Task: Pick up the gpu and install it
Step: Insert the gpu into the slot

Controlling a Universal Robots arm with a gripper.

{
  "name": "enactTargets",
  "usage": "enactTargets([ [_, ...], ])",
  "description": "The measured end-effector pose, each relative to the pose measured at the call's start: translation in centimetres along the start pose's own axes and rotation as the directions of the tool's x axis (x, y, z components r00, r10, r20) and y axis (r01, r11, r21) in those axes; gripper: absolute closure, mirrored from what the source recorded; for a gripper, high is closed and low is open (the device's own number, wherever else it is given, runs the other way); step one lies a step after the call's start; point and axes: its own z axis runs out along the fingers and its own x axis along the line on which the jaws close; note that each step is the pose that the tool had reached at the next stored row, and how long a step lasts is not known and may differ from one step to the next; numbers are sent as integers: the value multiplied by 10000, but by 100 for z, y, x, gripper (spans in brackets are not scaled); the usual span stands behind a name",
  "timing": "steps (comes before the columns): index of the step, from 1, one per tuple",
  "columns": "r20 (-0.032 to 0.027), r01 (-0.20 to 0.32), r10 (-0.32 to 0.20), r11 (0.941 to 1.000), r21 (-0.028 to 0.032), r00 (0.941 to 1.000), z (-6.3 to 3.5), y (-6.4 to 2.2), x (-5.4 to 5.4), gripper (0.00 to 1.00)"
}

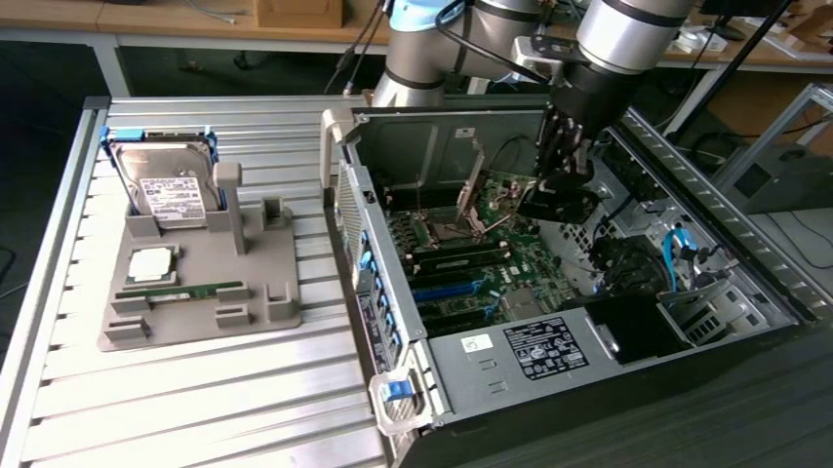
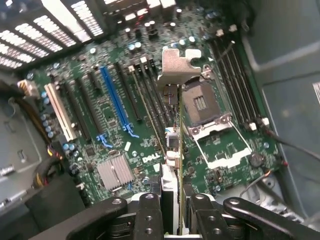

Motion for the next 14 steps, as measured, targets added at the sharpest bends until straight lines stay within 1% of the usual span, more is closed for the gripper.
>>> enactTargets([
  [3, -4, 556, -556, 9985, -12, 9985, 3, 0, 0, 73],
  [6, -7, 1094, -1094, 9940, -24, 9940, 5, 0, 0, 73],
  [8, -9, 1595, -1595, 9872, -35, 9872, 7, 0, 0, 73],
  [10, -10, 1906, -1906, 9817, -42, 9817, 9, 0, 0, 73],
  [12, -12, 2234, -2234, 9747, -50, 9747, 9, 0, 0, 73],
  [14, -12, 2260, -2260, 9741, -51, 9741, 9, 0, 0, 73],
])
